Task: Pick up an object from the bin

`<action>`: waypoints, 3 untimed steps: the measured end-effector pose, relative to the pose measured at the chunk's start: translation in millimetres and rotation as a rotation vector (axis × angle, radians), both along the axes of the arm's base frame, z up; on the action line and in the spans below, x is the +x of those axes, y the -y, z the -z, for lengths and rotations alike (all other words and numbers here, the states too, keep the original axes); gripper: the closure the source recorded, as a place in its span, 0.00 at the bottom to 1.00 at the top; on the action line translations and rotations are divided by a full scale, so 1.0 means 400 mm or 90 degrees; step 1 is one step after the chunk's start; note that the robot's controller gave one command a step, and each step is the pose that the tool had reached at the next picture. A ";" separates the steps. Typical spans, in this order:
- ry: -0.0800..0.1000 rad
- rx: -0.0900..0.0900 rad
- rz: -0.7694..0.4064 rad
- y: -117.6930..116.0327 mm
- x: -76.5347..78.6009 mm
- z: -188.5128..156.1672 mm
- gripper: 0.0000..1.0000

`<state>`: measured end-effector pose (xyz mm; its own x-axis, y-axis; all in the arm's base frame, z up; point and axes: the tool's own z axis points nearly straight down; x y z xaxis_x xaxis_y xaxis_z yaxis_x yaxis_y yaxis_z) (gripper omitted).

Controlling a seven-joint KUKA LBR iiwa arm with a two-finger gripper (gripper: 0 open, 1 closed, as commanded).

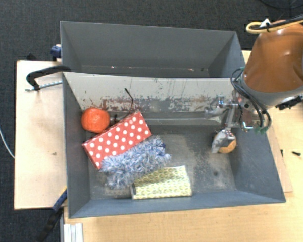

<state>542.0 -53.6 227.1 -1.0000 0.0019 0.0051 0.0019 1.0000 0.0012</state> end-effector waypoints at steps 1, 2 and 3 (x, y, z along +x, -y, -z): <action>0.005 -0.001 -0.001 0.000 0.004 -0.010 0.00; 0.007 -0.001 -0.062 -0.098 0.011 0.083 0.00; 0.003 0.000 -0.095 -0.261 -0.032 0.127 0.00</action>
Offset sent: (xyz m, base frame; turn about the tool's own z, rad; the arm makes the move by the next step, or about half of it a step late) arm 0.0095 0.1670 -0.1571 -0.4083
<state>529.2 50.9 176.1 -0.9891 -0.1469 -0.0003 -0.1469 0.9891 0.0008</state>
